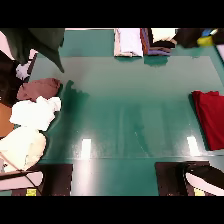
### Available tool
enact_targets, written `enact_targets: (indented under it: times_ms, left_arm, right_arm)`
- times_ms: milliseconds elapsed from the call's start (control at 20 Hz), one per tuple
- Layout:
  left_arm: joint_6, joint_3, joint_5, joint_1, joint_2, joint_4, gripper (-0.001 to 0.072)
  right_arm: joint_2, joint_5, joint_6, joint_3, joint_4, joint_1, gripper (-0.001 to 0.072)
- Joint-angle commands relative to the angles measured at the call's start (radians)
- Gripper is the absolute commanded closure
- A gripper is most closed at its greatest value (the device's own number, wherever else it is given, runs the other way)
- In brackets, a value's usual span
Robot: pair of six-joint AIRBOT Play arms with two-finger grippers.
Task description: Fold the shirts.
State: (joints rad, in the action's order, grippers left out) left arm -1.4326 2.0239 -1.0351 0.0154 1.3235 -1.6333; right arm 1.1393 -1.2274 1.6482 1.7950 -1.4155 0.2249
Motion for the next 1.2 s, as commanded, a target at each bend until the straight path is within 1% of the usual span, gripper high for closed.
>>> enact_targets:
  times_ms: [0,150,250,400,500,600,650,700,750,850,950,1100,1150]
  left_arm:
    - [0.031,0.011,-0.166,0.137,-0.159,0.004,0.0683]
    - [0.028,0.004,-0.26,0.31,-0.148,0.075,0.0684]
    - [0.029,-0.058,-0.256,0.46,-0.124,0.113,0.0684]
    - [0.061,-0.188,-0.263,0.692,-0.049,0.124,0.0683]
    - [0.074,-0.269,-0.254,0.81,0.022,0.133,0.0682]
    - [0.073,-0.323,-0.239,0.879,0.099,0.167,0.0674]
    - [0.072,-0.335,-0.24,0.895,0.133,0.183,0.0433]
    - [0.061,-0.336,-0.243,0.899,0.161,0.187,0.0152]
    - [0.044,-0.336,-0.246,0.889,0.175,0.161,0.0138]
    - [0.014,-0.336,-0.262,0.822,0.169,0.101,0.0139]
    - [-0.018,-0.335,-0.295,0.684,0.149,0.069,0.0139]
    - [-0.066,-0.342,-0.307,0.433,0.15,0.072,0.0139]
    - [-0.082,-0.35,-0.306,0.372,0.16,0.075,0.0138]
  right_arm:
    - [0.0,0.001,0.0,0.139,0.002,-0.037,0.0687]
    - [0.0,-0.005,0.0,0.203,0.002,-0.051,0.0687]
    - [0.0,-0.014,0.0,0.227,0.002,-0.051,0.0687]
    - [-0.001,-0.022,0.0,0.231,0.002,-0.032,0.0687]
    - [0.003,-0.037,0.001,0.231,0.002,-0.021,0.0687]
    - [0.006,-0.047,0.0,0.23,0.002,-0.006,0.0687]
    - [0.006,-0.053,0.0,0.23,0.003,-0.006,0.0687]
    - [0.006,-0.06,0.0,0.23,0.002,-0.006,0.0687]
    - [0.006,-0.072,0.0,0.23,0.001,-0.006,0.0687]
    - [0.006,-0.09,0.0,0.23,0.001,-0.006,0.0687]
    - [0.006,-0.092,0.0,0.23,0.001,-0.006,0.0687]
    - [0.006,-0.092,0.0,0.23,0.001,-0.006,0.0687]
    - [0.006,-0.092,0.0,0.23,0.001,-0.006,0.0687]
